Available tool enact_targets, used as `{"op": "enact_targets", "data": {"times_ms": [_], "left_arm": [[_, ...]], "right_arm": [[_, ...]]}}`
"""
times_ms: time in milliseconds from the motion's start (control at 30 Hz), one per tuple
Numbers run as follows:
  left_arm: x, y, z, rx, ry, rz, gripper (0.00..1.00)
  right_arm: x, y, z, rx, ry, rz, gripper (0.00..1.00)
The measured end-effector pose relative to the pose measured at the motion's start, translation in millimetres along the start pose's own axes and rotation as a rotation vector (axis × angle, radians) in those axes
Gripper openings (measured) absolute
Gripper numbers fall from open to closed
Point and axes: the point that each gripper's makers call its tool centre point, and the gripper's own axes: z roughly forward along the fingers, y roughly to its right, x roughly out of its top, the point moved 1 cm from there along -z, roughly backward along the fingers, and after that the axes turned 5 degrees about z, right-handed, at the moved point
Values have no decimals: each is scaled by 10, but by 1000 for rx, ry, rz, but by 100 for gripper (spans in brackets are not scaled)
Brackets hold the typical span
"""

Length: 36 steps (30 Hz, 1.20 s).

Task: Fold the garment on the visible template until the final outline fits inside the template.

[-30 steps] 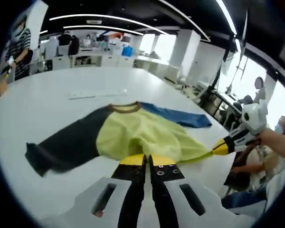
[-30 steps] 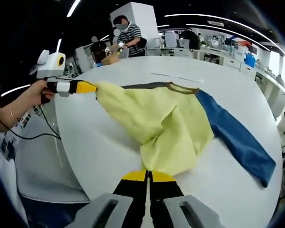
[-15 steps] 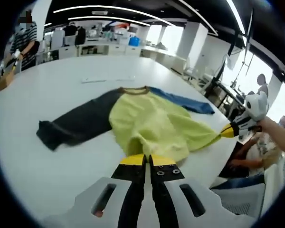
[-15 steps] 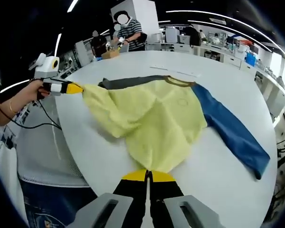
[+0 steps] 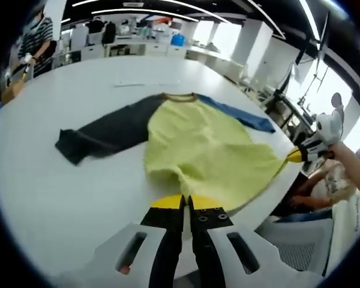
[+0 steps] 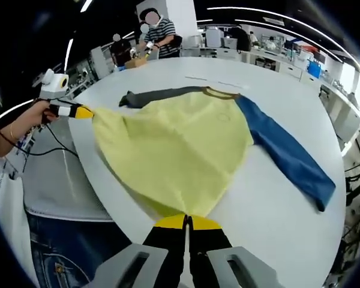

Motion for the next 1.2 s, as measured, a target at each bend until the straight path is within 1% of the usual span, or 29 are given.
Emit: {"op": "enact_targets", "data": {"times_ms": [167,367,467,500,567,633,700,767,800,900,1000,1033,1200], "left_arm": [[-113,25,-8,-1,-21,-24,0],[-372,48,-27,-2,-75,-61,0],[-489,25,-47,13,-100,-86,0],[-535,25,-57,19,-107,-115,0],[-590,25,-51,17,-108,-131,0],[-644,22,-46,22,-116,-147,0],[-713,20,-39,32,-132,-151,0],[-774,-6,-30,49,-154,-150,0],[-818,-15,-25,61,-171,-179,0],[-867,-11,-6,66,-171,-204,0],[-935,12,7,73,-190,-199,0],[-962,23,9,75,-203,-184,0],[-1011,25,20,90,-225,-153,0]], "right_arm": [[-68,-26,-13,5,-13,11,0],[-225,-12,-14,-2,-46,38,0],[-315,12,-1,-17,-68,48,0],[-356,36,0,-36,-85,26,0],[-399,56,11,-54,-95,7,0],[-429,62,22,-54,-100,19,0],[-459,66,36,-57,-95,64,0],[-508,76,52,-70,-111,53,0],[-537,78,62,-78,-122,45,0],[-565,54,82,-81,-126,41,0],[-607,61,101,-92,-134,46,0],[-625,59,105,-93,-141,46,0],[-681,43,128,-94,-158,35,0]]}}
